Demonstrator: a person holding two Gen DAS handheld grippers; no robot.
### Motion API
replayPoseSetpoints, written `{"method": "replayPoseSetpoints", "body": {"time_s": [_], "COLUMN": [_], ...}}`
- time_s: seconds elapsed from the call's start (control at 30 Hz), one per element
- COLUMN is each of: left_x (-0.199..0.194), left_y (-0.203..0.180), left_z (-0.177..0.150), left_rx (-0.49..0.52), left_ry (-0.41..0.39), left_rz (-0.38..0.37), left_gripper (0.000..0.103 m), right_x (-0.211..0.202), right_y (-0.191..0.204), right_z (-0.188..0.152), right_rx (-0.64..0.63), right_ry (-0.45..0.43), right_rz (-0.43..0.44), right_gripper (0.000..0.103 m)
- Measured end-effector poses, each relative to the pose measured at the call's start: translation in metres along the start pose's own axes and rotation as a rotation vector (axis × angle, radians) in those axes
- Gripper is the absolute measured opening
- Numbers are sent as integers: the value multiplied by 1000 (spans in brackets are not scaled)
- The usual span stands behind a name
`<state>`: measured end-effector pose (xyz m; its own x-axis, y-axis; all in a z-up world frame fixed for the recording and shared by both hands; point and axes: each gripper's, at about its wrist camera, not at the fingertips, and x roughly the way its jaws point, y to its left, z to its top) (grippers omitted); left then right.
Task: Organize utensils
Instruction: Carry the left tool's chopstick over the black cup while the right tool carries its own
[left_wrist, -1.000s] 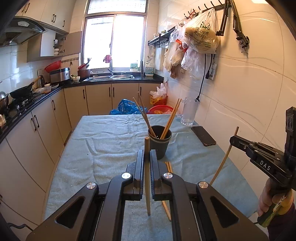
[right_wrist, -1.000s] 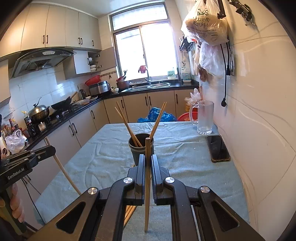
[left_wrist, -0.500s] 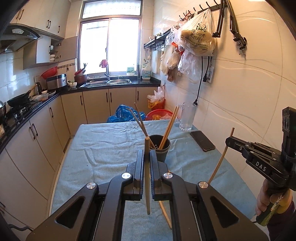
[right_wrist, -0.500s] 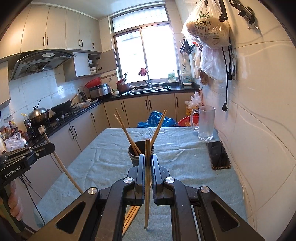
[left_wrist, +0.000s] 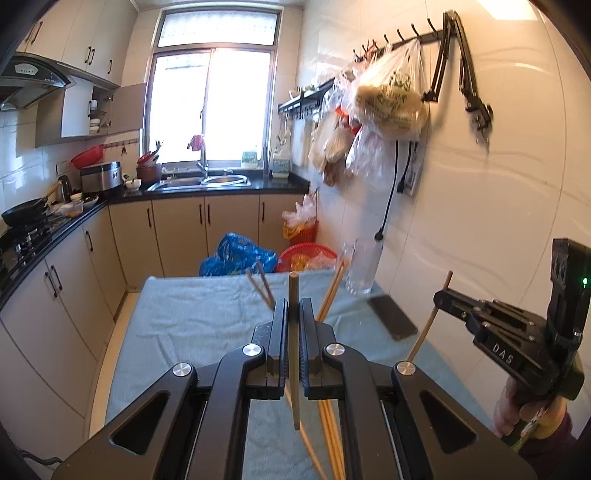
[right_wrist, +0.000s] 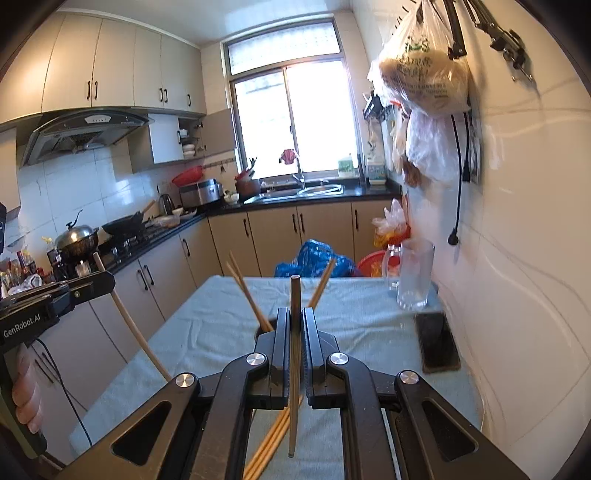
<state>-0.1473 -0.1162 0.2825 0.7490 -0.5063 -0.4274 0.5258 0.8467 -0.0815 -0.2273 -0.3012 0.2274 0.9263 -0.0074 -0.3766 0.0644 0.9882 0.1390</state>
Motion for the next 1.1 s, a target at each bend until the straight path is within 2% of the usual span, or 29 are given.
{"method": "replayPoseSetpoints", "body": {"time_s": [0.23, 0.53, 0.8, 1.1], "left_x": [13, 53, 100, 150], "left_y": [-2, 0, 8, 19], "left_z": [47, 82, 84, 59], "left_rx": [-9, -45, -86, -110], "left_ry": [-77, -95, -69, 23], "left_rz": [13, 15, 15, 28], "left_gripper": [5, 5, 5, 5], "right_x": [13, 42, 81, 117], "right_y": [8, 15, -1, -15], "right_z": [41, 75, 82, 66], "right_rx": [-18, -11, 60, 99], "right_ry": [-59, -105, -104, -52], "right_rz": [9, 11, 8, 11], "right_gripper": [7, 7, 7, 7]}}
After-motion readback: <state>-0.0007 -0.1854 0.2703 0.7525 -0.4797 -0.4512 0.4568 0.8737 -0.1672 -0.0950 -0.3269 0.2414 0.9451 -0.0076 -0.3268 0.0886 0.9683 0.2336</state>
